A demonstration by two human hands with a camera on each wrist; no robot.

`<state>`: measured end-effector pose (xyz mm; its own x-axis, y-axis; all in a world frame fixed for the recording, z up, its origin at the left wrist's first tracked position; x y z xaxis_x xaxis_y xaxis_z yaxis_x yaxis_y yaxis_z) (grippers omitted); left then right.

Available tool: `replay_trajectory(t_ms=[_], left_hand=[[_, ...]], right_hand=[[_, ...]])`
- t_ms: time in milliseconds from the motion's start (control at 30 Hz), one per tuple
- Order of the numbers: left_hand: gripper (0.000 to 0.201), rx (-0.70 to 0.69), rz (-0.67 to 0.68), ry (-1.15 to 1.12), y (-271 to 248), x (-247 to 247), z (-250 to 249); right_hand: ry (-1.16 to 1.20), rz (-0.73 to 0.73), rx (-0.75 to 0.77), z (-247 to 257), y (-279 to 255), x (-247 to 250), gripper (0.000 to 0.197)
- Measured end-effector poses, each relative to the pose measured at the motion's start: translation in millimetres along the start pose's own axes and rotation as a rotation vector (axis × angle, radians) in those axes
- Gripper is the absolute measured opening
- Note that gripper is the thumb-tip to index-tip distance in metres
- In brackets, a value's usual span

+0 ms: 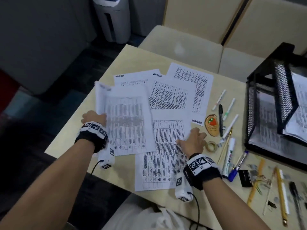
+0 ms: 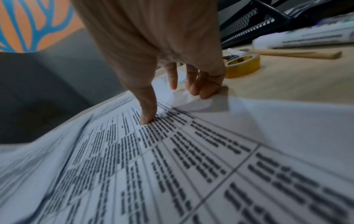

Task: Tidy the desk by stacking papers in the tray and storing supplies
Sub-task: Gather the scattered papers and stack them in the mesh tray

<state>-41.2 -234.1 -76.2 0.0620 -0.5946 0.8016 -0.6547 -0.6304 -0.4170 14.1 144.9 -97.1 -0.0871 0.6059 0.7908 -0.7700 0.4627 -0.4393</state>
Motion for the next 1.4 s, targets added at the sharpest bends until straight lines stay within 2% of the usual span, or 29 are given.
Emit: replay_trajectory(t_ms=[67,133,167,267,367,467,567,700,833,933,1000,1033,1067,1100,1133,1233,1400], left_hand=[[0.027,-0.204,-0.025,-0.224,-2,5,-34],[0.025,-0.339,-0.018,-0.302,-12,5,-59],[0.025,-0.359,0.01,-0.312,-15,-1,-66],[0.02,-0.31,0.103,-0.154,-19,-34,-63],[0.036,-0.204,0.081,0.062,-19,-55,-58],[0.043,-0.131,0.065,0.058,-12,-57,-66],[0.044,-0.075,0.062,0.05,2,-55,-76],[0.051,-0.056,0.077,-0.007,3,-61,-89],[0.076,-0.08,0.148,-0.047,-9,-78,-102],[0.081,-0.047,0.176,0.051,-18,-81,-103],[0.08,-0.017,0.137,0.123,-24,-79,-100],[0.08,-0.005,0.112,0.154,-27,-78,-98],[0.081,-0.002,0.093,0.181,-30,-79,-97],[0.082,-0.008,0.082,0.199,-32,-80,-97],[0.083,-0.02,0.086,0.204,-34,-84,-98],[0.083,-0.051,0.169,0.152,-38,-99,-102],[0.064,-0.031,0.297,-0.155,-30,-105,-102]], right_hand=[[0.058,-0.003,-0.031,2,3,2,0.074],[0.09,0.001,-0.087,4,6,2,0.083],[0.106,-0.007,-0.107,5,7,3,0.087],[0.171,-0.041,-0.128,16,11,1,0.081],[0.258,-0.008,-0.092,31,27,-13,0.054],[0.338,-0.062,-0.015,44,50,0,0.032],[0.158,-0.17,0.026,46,80,34,0.041],[-0.131,-0.038,0.151,53,102,25,0.064],[-0.151,0.04,0.336,61,80,-13,0.056],[-0.066,0.005,0.429,61,67,-14,0.039],[0.101,-0.084,0.329,57,73,8,0.026],[0.149,-0.121,0.236,55,80,20,0.026],[0.142,-0.134,0.126,52,85,27,0.036],[0.099,-0.123,0.034,51,89,29,0.053],[0.068,-0.109,-0.005,55,90,27,0.066],[0.083,-0.065,0.01,78,83,6,0.072],[0.06,0.036,0.064,94,70,-17,0.048]])
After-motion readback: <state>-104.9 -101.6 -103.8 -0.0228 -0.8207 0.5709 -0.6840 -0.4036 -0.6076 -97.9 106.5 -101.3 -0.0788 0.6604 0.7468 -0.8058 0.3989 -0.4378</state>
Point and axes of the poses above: each hand's wrist, its own y-axis towards the middle knuckle, its own x-axis out of the back of the hand, z = x × y, the point moved 8 cm from there along y, towards the middle knuckle, and after that the axes turned 1 degree about -z, right-handed, at the moved point
